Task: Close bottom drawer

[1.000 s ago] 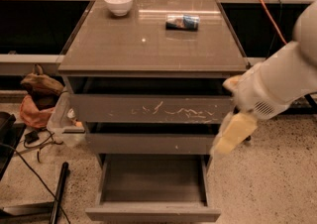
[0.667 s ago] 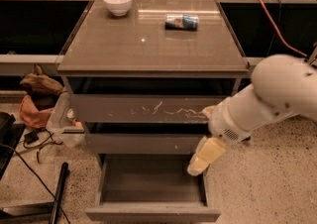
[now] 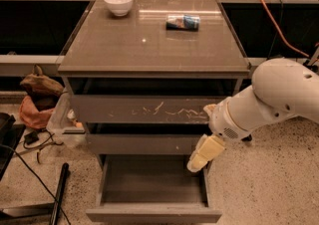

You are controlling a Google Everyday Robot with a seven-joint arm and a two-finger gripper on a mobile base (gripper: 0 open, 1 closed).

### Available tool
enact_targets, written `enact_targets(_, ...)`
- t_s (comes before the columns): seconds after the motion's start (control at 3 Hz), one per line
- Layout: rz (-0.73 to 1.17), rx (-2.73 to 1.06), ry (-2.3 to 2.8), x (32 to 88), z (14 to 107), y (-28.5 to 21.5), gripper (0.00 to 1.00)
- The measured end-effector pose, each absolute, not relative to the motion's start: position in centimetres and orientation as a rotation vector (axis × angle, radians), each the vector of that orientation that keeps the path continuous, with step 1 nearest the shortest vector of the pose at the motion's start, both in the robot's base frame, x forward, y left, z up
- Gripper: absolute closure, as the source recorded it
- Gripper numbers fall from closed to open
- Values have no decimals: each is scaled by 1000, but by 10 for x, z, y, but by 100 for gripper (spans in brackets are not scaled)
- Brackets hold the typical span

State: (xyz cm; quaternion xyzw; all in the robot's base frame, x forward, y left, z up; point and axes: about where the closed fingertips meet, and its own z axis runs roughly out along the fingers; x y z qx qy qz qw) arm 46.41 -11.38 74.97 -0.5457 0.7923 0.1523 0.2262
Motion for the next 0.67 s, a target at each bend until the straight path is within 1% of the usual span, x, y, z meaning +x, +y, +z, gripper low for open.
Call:
enact_targets(0.33,475,-1497,2151,460,726,-95,0)
enact_targets(0.67,663,-1429,2134,440,651,-58,0)
